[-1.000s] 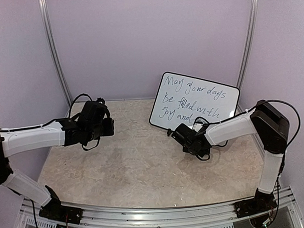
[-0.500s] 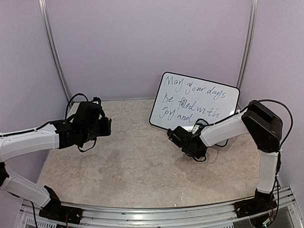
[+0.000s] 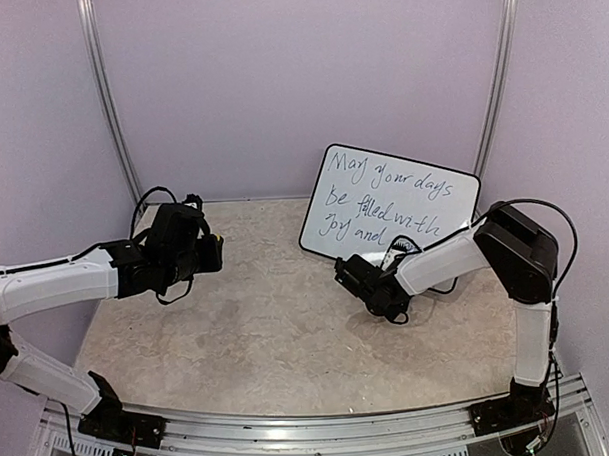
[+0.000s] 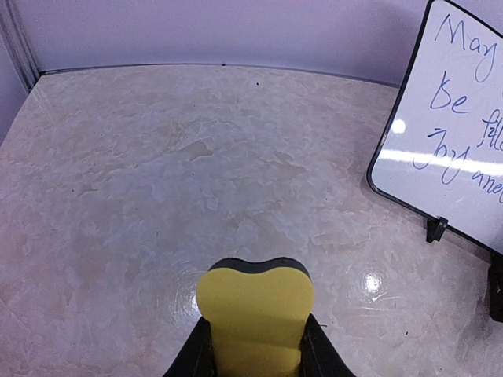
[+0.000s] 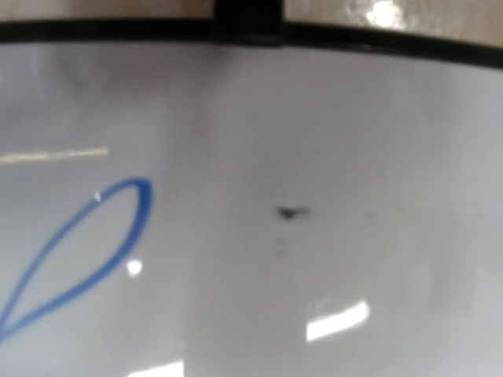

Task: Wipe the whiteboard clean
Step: Move the whiteboard to the center of the board.

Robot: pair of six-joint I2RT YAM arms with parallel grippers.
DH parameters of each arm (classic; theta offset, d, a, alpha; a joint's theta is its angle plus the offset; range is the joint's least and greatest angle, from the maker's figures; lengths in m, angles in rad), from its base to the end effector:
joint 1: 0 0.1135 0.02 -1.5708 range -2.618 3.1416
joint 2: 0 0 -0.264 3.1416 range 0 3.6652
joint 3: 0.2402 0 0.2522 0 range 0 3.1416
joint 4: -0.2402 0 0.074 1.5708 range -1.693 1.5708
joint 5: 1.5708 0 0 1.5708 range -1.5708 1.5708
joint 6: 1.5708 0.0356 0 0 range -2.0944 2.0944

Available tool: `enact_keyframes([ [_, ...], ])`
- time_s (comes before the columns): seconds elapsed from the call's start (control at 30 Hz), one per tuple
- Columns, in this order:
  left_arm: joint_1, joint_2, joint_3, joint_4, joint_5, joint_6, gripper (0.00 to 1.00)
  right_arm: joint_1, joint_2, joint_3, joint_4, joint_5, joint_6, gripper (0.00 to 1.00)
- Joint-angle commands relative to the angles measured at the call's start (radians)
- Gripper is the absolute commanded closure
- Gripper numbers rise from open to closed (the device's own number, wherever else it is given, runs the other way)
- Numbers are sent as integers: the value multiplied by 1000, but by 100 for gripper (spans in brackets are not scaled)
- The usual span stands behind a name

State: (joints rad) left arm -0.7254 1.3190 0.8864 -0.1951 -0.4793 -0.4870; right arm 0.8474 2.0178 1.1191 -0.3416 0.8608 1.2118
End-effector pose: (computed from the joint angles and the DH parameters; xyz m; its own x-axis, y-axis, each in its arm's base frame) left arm 0.2258 -0.1783 0.2589 -0.5331 -0.0822 -0.8420 0.0678 0.9879 -0.1394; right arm 0.2619 0.2558 0.1053 -0.5249 0.3276 -0.7856 0.4718 0.8802 0.0518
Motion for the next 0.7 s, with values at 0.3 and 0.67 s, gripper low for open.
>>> enact_keyframes([
  [0.3, -3, -16, -7, 14, -12, 14, 73, 13, 2, -47, 11, -34, -64, 100],
  [0.67, -3, -29, 0, 7, -20, 11, 73, 120, -30, -4, -37, -36, -93, 100],
])
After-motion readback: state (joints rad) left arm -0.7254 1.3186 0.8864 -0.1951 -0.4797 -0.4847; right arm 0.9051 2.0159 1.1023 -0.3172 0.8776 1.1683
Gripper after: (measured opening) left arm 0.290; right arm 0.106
